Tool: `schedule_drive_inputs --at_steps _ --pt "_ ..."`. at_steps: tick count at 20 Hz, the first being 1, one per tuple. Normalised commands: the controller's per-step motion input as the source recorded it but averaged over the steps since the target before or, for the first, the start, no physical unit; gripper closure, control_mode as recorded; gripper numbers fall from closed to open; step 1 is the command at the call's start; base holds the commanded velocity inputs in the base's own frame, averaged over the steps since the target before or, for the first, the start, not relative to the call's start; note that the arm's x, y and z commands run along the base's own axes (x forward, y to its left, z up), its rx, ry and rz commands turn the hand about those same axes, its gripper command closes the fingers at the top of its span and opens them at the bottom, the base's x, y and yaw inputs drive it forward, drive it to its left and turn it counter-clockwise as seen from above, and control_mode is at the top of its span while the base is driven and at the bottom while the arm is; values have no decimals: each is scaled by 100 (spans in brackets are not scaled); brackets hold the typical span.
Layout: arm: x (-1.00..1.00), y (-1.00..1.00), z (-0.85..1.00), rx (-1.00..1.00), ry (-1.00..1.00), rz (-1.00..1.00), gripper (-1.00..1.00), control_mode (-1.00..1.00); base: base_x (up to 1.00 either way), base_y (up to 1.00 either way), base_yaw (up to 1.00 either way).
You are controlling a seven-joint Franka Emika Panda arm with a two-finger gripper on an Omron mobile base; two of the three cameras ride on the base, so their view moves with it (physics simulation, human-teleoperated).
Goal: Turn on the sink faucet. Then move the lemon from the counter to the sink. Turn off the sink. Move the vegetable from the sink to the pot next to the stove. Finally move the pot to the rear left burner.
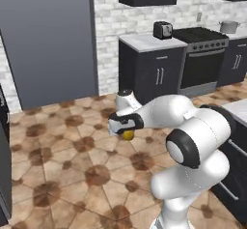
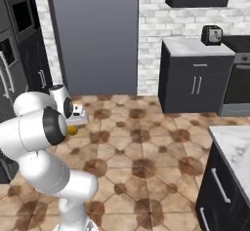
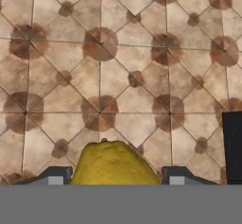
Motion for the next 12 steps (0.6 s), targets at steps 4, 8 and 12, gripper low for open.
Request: schedule_drive_inputs --at_steps 4,8,12 --pt "0 0 0 0 0 0 100 100 -1 -3 -50" --pt "0 0 0 0 0 0 100 100 0 -2 -48" --pt "0 0 0 0 0 0 100 100 0 0 -48"
